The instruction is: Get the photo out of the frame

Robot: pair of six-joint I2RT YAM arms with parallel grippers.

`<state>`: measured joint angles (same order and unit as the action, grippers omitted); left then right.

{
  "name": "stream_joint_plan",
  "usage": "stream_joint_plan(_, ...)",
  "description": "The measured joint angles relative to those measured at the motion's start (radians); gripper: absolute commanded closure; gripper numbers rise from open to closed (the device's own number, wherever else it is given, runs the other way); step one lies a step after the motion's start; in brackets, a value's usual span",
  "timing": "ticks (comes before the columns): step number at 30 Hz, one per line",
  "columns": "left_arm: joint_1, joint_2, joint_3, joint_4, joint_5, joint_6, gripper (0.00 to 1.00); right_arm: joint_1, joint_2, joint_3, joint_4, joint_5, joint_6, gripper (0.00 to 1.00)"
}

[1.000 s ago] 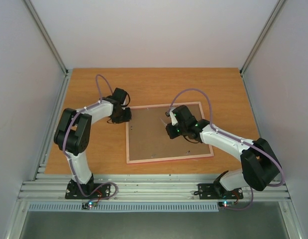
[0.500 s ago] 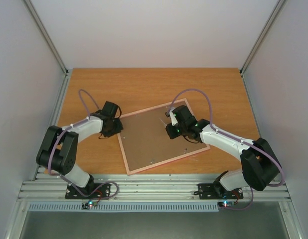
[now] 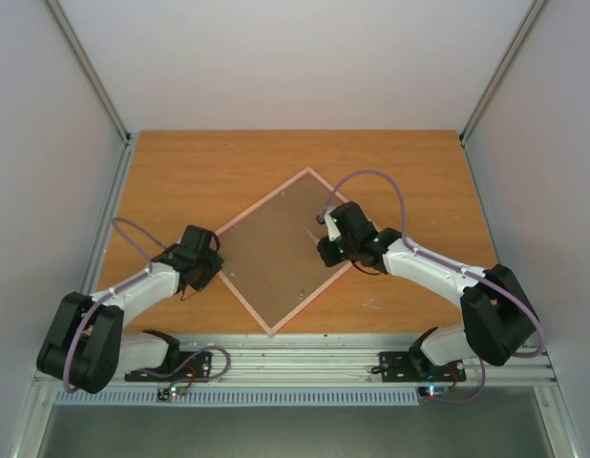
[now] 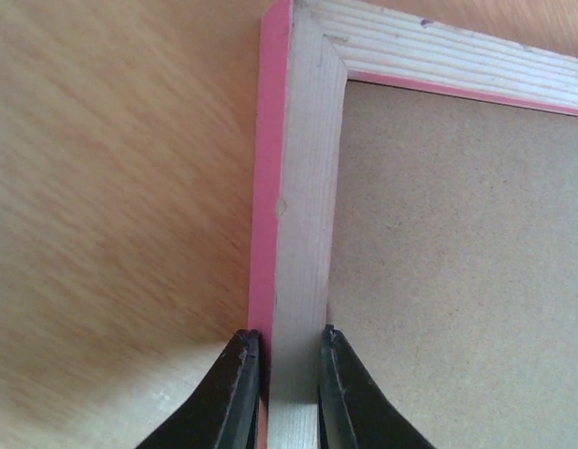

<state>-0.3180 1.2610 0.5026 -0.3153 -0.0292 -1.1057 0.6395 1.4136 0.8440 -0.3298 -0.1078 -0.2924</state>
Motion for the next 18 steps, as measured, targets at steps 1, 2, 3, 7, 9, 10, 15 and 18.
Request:
stream_joint_plan(1, -0.011, -0.014, -0.014, 0.011, -0.012, -0.036, 0.96, 0.0, 0.0, 0.0, 0.0, -0.001, 0.0, 0.99)
stream_joint_plan(2, -0.019, -0.022, -0.022, 0.015, -0.023, -0.061, 0.93, 0.0, 0.0, 0.0, 0.0, -0.002, 0.0, 0.99)
stream_joint_plan(3, -0.027, -0.025, -0.024, 0.015, -0.033, -0.08, 0.91, 0.0, 0.0, 0.0, 0.0, -0.002, 0.0, 0.99)
stream_joint_plan(7, -0.066, -0.026, -0.024, 0.009, -0.074, -0.137, 0.83, 0.0, 0.0, 0.0, 0.0, -0.005, 0.001, 0.99)
stream_joint_plan(9, -0.083, -0.026, -0.022, 0.002, -0.087, -0.148, 0.75, 0.0, 0.0, 0.0, 0.0, -0.006, 0.001, 0.99)
stream_joint_plan(10, -0.088, -0.026, -0.022, -0.002, -0.091, -0.152, 0.7, 0.0, 0.0, 0.0, -0.001, -0.008, 0.001, 0.99)
stream_joint_plan(15, -0.098, -0.034, 0.016, -0.085, -0.107, -0.129, 0.48, 0.0, 0.0, 0.0, -0.002, -0.021, 0.002, 0.99)
stream_joint_plan(18, -0.099, -0.05, 0.084, -0.165, -0.144, -0.067, 0.34, 0.0, 0.0, 0.0, -0.004, -0.024, 0.003, 0.99)
